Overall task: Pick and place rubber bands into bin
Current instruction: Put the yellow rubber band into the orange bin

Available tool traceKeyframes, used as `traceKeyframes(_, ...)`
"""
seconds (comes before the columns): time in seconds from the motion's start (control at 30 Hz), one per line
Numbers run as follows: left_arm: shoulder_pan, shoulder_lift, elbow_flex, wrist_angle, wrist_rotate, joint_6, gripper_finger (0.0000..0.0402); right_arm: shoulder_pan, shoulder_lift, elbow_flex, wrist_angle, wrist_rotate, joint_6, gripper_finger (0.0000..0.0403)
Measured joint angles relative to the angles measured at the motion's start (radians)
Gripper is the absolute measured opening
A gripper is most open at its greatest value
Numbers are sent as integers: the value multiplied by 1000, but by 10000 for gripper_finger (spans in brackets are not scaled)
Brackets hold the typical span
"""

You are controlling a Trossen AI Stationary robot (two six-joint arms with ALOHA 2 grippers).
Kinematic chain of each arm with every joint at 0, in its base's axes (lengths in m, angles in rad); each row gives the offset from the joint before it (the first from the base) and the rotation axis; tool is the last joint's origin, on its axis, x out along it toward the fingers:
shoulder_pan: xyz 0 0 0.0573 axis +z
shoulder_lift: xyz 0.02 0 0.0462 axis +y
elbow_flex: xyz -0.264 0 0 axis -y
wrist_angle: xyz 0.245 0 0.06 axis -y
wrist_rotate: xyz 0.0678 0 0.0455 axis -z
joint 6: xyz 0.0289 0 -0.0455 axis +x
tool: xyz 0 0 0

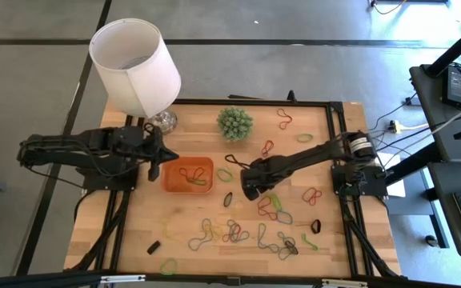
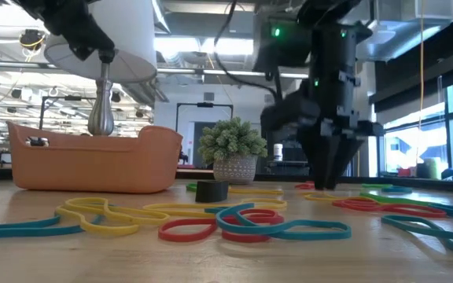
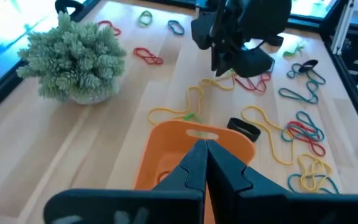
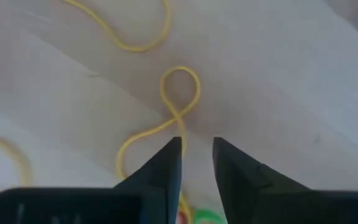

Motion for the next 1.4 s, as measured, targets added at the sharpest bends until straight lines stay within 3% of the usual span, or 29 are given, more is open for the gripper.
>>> traceKeyframes(0.23, 0, 34, -1, 0, -1, -11, 2, 0, 39, 3, 20, 2, -3, 95)
traceKeyframes(0.33, 0, 49, -1, 0, -1, -14, 2, 0, 40, 2, 29, 2, -4, 74)
traceKeyframes(0.47, 0, 68, -1, 1, -4, -14, 2, 2, 31, 1, 35, 3, -65, 16)
traceKeyframes(0.7, -1, 112, -2, 85, -1, 7, 11, 8, -91, -3, 24, 2, -137, 3)
traceKeyframes(0.87, -34, 164, -2, 279, 1, 16, 52, 31, -249, -2, -9, 93, -173, 2)
traceKeyframes(1.1, -67, 315, -2, 575, -20, 16, 143, 39, -451, -1, -27, 172, -274, 1)
traceKeyframes(1.2, -72, 413, 15, 698, -27, 33, 180, 39, -489, -1, 10, 188, -357, 1)
traceKeyframes(1.4, -72, 622, 174, 743, -52, 110, 231, 39, -500, -1, 143, 190, -532, 1)
